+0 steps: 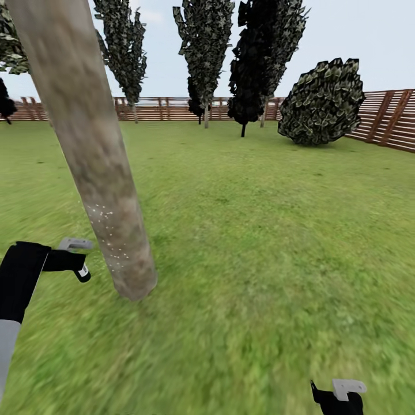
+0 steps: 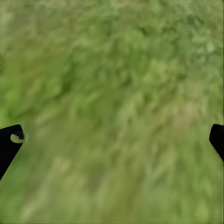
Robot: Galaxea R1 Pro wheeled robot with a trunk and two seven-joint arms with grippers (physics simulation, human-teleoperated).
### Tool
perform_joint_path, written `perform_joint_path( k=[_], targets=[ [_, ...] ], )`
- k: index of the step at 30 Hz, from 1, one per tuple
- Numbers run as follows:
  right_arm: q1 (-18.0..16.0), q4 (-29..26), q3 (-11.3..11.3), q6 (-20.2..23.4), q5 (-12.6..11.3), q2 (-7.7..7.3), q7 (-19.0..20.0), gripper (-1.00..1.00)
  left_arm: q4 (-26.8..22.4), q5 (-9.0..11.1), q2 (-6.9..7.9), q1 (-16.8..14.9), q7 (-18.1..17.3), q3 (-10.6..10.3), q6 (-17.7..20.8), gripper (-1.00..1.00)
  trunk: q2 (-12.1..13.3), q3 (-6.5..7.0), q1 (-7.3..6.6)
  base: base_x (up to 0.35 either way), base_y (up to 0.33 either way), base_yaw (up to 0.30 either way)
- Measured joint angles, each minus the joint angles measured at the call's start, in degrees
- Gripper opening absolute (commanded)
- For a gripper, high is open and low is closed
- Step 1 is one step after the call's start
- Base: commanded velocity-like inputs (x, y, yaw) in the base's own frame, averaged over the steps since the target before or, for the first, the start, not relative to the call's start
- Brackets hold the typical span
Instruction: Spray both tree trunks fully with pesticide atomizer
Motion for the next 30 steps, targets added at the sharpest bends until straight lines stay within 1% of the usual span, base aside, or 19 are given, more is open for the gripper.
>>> perform_joint_path(
  k=[3,9,14,18,20,25,26,28,30],
  targets=[
    [0.0,0.0,0.0,0.0,0.0,-0.04,0.0,1.00,-0.3,0.0,-0.02,0.0,0.0,0.1,0.1,-1.00,0.0,0.00,0.00,0.002,-0.276,0.110],
    [0.0,0.0,0.0,0.0,0.0,-0.09,0.0,1.00,-0.6,0.0,-0.02,0.0,0.1,0.2,0.1,-1.00,0.0,0.00,-0.01,0.127,-0.270,0.005],
    [0.0,0.0,0.0,0.0,0.0,-0.17,0.0,1.00,-0.7,-0.1,-0.02,0.0,0.2,0.2,0.1,-1.00,0.0,0.00,0.00,0.020,-0.275,0.000],
    [0.0,0.0,0.0,0.0,0.0,-0.18,0.0,1.00,-0.6,-0.2,-0.02,0.0,1.9,0.2,0.1,-1.00,0.0,0.00,0.00,0.001,-0.277,0.001],
    [0.0,0.0,0.0,0.0,0.0,-0.11,0.0,1.00,-0.6,-0.1,-0.01,0.0,3.0,0.2,0.1,-1.00,0.0,0.00,0.00,0.000,-0.277,0.154],
    [0.0,0.0,0.0,0.0,0.0,-0.09,0.0,1.00,-0.5,0.0,0.00,0.0,3.6,0.2,0.2,-1.00,0.0,0.00,0.00,0.000,-0.277,0.259],
    [0.0,0.0,0.0,0.0,0.0,-0.09,0.0,1.00,-0.2,-0.1,0.00,0.0,3.6,0.4,0.2,-1.00,0.0,0.00,0.00,0.000,-0.277,0.277],
    [0.0,0.0,0.0,0.0,0.0,-0.09,0.0,1.00,0.0,-0.3,0.01,0.0,4.7,1.8,0.1,-1.00,0.0,0.00,0.00,0.000,-0.277,0.278],
    [0.0,0.0,0.0,0.0,0.0,-0.09,0.0,1.00,0.1,-0.1,-0.05,0.0,5.8,2.3,0.2,-1.00,0.0,0.00,0.00,0.000,-0.277,0.279]
  ],
)
